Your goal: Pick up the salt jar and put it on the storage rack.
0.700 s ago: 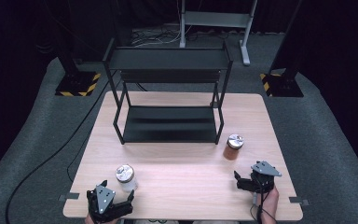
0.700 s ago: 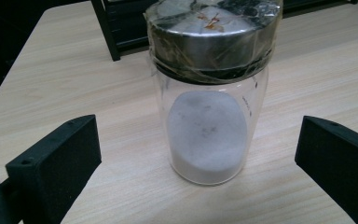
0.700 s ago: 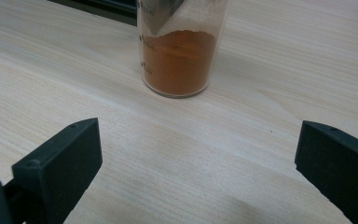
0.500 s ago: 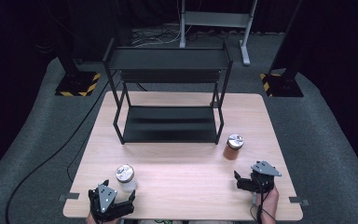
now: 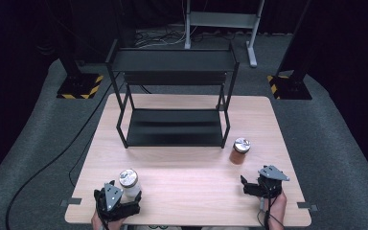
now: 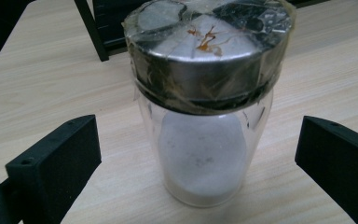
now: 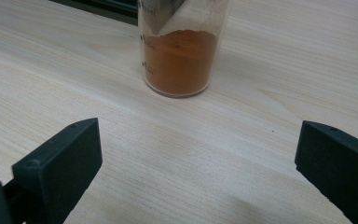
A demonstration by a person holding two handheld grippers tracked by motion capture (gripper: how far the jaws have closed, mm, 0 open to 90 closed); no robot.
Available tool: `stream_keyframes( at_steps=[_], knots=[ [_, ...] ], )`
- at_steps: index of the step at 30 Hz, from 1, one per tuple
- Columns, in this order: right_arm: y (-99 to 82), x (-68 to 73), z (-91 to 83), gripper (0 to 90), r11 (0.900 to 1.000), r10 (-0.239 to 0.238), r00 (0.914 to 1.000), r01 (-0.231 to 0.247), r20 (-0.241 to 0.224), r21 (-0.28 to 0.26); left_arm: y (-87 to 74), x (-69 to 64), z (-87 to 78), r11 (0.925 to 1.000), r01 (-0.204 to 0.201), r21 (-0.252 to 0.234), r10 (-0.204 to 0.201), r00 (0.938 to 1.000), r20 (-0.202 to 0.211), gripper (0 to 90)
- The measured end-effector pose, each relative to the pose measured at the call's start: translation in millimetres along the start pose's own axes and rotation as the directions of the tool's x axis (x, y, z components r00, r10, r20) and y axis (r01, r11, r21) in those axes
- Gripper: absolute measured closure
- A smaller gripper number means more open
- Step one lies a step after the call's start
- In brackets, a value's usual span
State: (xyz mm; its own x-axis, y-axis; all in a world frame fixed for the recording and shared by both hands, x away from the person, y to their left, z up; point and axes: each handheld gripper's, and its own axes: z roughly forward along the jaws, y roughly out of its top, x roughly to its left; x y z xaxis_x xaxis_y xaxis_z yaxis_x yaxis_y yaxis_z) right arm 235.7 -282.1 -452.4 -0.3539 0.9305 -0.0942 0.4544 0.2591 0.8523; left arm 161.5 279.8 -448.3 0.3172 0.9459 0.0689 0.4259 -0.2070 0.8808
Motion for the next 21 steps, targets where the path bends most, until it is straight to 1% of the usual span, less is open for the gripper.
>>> stream_keyframes(
  at_steps=[3, 8, 11, 12, 13, 14, 15, 16, 18, 21],
  knots=[
    [0.1, -0.1, 0.1, 0.0, 1.0, 0.001, 1.0, -0.001, 0.0, 0.001, 2.1, -0.6, 3.3, 1.0, -0.006, 0.002, 0.006, 1.0, 0.005, 0.0],
    [0.9, -0.1, 0.5, 0.0, 1.0, -0.002, 1.0, 0.002, -0.001, 0.005, 3.7, 0.8, 9.6, 1.0, 0.004, 0.007, -0.004, 0.9999, 0.015, 0.0],
    [1.4, -0.2, 0.7, 0.0, 1.0, -0.003, 1.0, 0.003, -0.002, 0.007, 4.8, 1.5, 12.9, 1.0, 0.002, 0.009, -0.002, 0.9997, 0.023, 0.0],
    [1.5, -0.2, 0.8, 0.0, 1.0, -0.003, 1.0, 0.003, -0.003, 0.008, 5.0, 1.1, 13.9, 0.9999, 0.007, 0.008, -0.007, 0.9998, 0.021, 0.0],
    [1.6, -0.2, 0.8, 0.0, 1.0, -0.004, 1.0, 0.004, -0.003, 0.008, 4.4, -2.4, 14.6, 0.9997, 0.025, 0.002, -0.025, 0.9997, -0.001, 0.0],
    [1.8, -0.3, 0.9, 0.0, 0.9999, -0.004, 1.0, 0.004, -0.004, 0.01, 3.7, -0.2, 14.8, 0.9994, 0.035, -0.004, -0.034, 0.9994, 0.007, 0.5],
    [1.9, -0.4, 1.0, 0.0, 0.9999, -0.005, 1.0, 0.005, -0.004, 0.011, 2.9, 5.5, 15.2, 0.999, 0.044, -0.007, -0.044, 0.9984, 0.036, 6.2],
    [2.1, -0.7, 1.1, 0.0, 0.9999, -0.005, 1.0, 0.005, -0.006, 0.011, 2.5, 8.1, 16.4, 0.9983, 0.058, -0.008, -0.057, 0.9972, 0.048, 10.6],
    [2.3, -1.0, 1.1, 0.0, 0.9999, -0.004, 1.0, 0.004, -0.008, 0.012, 2.7, 8.6, 17.7, 0.9984, 0.056, -0.005, -0.056, 0.9973, 0.047, 11.1],
    [2.2, -1.0, 1.1, 0.0, 0.9999, -0.005, 0.9999, 0.005, -0.009, 0.012, 0.3, 8.2, 18.7, 0.9982, 0.058, -0.015, -0.057, 0.9972, 0.048, 15.0]
  ],
)
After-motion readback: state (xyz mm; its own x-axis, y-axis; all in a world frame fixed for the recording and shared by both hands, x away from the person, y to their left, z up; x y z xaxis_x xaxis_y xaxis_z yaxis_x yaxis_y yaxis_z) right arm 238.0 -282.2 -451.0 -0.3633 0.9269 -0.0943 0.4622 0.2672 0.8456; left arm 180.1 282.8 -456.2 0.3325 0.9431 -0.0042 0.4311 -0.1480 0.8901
